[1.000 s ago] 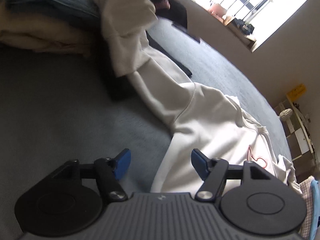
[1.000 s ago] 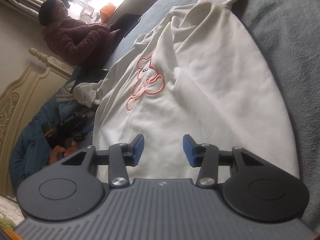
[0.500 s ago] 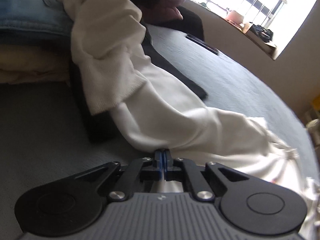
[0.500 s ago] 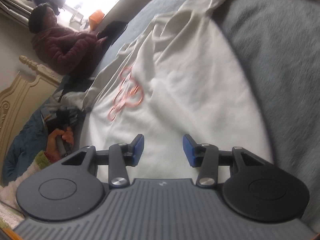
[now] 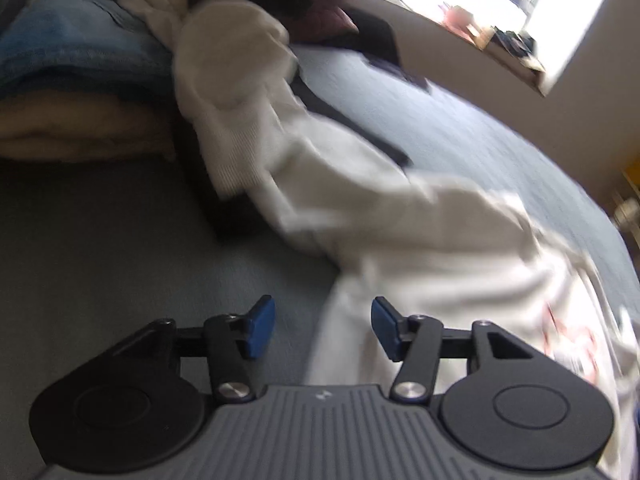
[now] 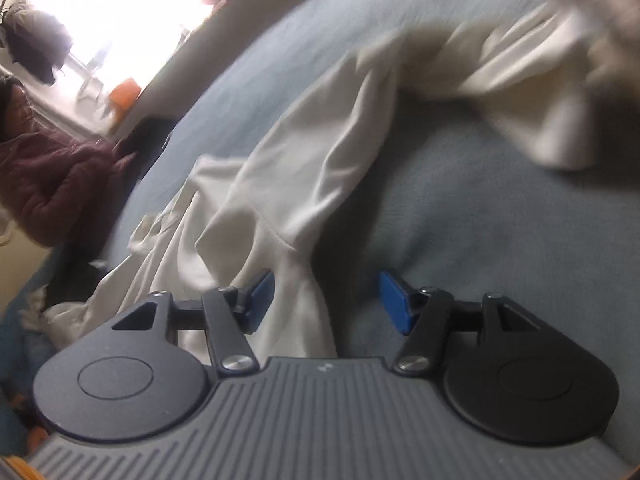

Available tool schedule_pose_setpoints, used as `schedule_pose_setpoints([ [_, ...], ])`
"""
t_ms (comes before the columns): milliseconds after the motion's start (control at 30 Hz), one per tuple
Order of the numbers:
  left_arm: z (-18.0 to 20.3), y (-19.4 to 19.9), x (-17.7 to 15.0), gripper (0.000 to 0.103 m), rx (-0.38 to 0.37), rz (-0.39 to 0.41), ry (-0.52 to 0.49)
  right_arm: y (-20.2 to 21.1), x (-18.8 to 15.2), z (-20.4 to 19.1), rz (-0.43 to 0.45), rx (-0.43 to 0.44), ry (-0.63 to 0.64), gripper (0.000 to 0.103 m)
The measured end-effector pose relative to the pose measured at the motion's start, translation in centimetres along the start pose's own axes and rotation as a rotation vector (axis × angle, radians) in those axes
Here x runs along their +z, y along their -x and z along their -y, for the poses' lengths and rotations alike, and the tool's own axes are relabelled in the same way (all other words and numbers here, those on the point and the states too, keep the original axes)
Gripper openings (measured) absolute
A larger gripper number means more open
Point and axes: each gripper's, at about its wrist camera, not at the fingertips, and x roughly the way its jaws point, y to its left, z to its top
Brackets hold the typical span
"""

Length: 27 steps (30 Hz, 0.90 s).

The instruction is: Fold clothes

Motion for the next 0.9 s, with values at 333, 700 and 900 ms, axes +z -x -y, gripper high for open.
schedule_pose_setpoints([
  [333, 3.9, -1.0, -2.5, 0.03, 0.177, 0.057, -0.242, -1.3, 3.8, 0.3, 0.186, 0.038, -0.013, 0.006],
  [700, 4.4, -0.5, -2.4, 0.035, 0.206, 0.076, -0.287, -2.5, 3.9, 3.0, 0.164, 0.046, -0.125, 0.012],
  [900, 3.0, 2.6, -3.4, 0.043, 0.141, 0.02, -0.231, 4.5, -0.8, 3.0, 0.077, 0.04, -0.106, 0.041],
])
